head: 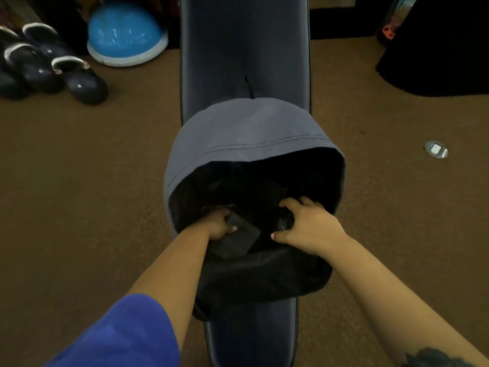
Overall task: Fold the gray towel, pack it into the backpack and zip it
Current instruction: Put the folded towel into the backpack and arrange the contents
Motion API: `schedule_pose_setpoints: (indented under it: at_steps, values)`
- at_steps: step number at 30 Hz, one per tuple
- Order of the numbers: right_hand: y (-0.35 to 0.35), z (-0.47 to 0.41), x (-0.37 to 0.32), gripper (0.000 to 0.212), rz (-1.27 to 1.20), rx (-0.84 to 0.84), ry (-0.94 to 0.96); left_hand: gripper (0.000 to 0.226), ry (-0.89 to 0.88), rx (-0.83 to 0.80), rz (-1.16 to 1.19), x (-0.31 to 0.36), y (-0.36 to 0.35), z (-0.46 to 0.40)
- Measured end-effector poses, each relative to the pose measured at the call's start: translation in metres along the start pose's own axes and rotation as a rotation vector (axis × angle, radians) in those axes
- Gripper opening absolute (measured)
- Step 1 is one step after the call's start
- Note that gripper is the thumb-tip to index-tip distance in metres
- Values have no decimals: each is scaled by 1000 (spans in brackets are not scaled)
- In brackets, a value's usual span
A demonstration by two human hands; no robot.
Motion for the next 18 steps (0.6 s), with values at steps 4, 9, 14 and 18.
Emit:
schedule_pose_setpoints:
  at_steps: [4, 9, 14, 18]
  values:
    - [1, 0, 0, 75, -5, -7, -2, 63, 30, -145, -138, 0, -16, -5]
    - [0, 0, 0, 74, -10, 4, -1, 76, 88, -87, -385, 1, -29, -9]
    - [0, -1, 1, 74, -9, 9, -3, 62, -21, -31, -474, 8, -28, -13]
    - [1, -3, 1, 74, -7, 3, 0, 53, -72, -93, -499, 24, -13, -13]
Point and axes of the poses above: each hand's wrist, its own z-axis away from the middle knuckle, its own y-axis out of the back of the hand, x = y × z, the point moved 1 cm from there along -z, towards the middle knuckle, and after that the axes turned 4 degrees about -y, right-handed, at the moved point
